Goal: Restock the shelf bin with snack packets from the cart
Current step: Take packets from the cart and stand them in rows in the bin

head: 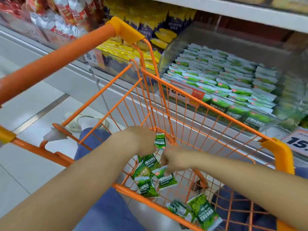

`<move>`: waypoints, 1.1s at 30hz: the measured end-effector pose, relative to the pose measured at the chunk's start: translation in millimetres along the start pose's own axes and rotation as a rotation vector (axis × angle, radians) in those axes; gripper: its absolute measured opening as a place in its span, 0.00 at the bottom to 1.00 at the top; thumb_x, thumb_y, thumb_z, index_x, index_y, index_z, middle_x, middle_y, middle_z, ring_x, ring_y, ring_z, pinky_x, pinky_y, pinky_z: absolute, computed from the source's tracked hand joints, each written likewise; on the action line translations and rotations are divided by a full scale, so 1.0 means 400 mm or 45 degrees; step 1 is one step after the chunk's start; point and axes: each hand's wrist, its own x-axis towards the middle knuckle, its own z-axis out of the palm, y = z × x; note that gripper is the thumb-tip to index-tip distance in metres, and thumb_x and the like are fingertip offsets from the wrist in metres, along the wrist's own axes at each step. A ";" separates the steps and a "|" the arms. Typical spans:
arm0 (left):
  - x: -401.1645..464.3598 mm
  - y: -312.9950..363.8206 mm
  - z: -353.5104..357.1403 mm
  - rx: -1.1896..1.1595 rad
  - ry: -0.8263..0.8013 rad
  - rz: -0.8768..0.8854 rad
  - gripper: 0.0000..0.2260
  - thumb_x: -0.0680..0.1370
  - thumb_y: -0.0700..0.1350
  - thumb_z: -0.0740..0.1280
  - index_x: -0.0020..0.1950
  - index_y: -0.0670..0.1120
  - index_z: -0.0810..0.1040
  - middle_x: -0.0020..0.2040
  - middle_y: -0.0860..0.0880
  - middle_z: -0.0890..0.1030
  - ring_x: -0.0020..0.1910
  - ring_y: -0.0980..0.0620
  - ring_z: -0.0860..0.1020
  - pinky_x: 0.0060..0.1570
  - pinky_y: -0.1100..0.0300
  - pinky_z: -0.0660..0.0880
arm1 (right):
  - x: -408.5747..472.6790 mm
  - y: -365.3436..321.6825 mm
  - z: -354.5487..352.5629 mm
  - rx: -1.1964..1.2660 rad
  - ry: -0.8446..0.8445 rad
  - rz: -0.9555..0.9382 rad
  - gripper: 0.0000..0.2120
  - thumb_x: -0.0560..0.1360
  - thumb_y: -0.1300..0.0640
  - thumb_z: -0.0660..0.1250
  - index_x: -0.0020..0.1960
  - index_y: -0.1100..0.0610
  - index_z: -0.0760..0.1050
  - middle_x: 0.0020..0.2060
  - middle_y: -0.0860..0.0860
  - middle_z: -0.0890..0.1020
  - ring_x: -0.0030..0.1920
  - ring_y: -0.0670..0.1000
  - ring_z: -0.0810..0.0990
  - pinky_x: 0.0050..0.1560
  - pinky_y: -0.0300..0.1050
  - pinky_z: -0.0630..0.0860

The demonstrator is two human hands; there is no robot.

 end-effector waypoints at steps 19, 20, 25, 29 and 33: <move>-0.012 0.146 -0.144 -0.725 0.836 0.548 0.27 0.70 0.72 0.62 0.32 0.47 0.73 0.25 0.51 0.66 0.27 0.52 0.66 0.30 0.56 0.60 | -0.431 0.131 -0.126 0.654 1.098 -0.158 0.05 0.73 0.47 0.70 0.49 0.40 0.78 0.41 0.37 0.78 0.41 0.41 0.79 0.41 0.39 0.74; -0.011 0.171 -0.159 -0.708 0.891 0.577 0.25 0.72 0.68 0.63 0.31 0.48 0.70 0.25 0.52 0.65 0.26 0.52 0.66 0.30 0.56 0.59 | -0.460 0.143 -0.131 0.609 1.127 -0.105 0.09 0.73 0.48 0.70 0.53 0.45 0.79 0.43 0.35 0.77 0.43 0.39 0.78 0.42 0.35 0.73; 0.007 0.290 -0.228 -0.992 0.918 0.753 0.19 0.73 0.65 0.66 0.39 0.50 0.76 0.32 0.54 0.77 0.34 0.56 0.75 0.36 0.54 0.72 | -0.568 0.208 -0.150 0.445 1.469 0.004 0.06 0.71 0.50 0.73 0.48 0.42 0.81 0.39 0.35 0.80 0.42 0.39 0.79 0.42 0.34 0.74; 0.030 0.320 -0.233 -1.202 0.890 0.783 0.18 0.71 0.60 0.69 0.52 0.47 0.78 0.41 0.52 0.83 0.42 0.55 0.81 0.44 0.51 0.77 | -0.568 0.229 -0.148 0.797 1.517 -0.090 0.09 0.72 0.56 0.73 0.44 0.42 0.80 0.39 0.40 0.83 0.40 0.43 0.81 0.38 0.34 0.76; 0.029 0.279 -0.241 -1.265 1.030 0.643 0.17 0.76 0.52 0.69 0.40 0.41 0.66 0.29 0.45 0.63 0.30 0.54 0.61 0.32 0.58 0.57 | -0.515 0.212 -0.179 1.076 1.322 -0.218 0.07 0.71 0.58 0.73 0.41 0.46 0.80 0.33 0.40 0.81 0.35 0.40 0.79 0.38 0.34 0.75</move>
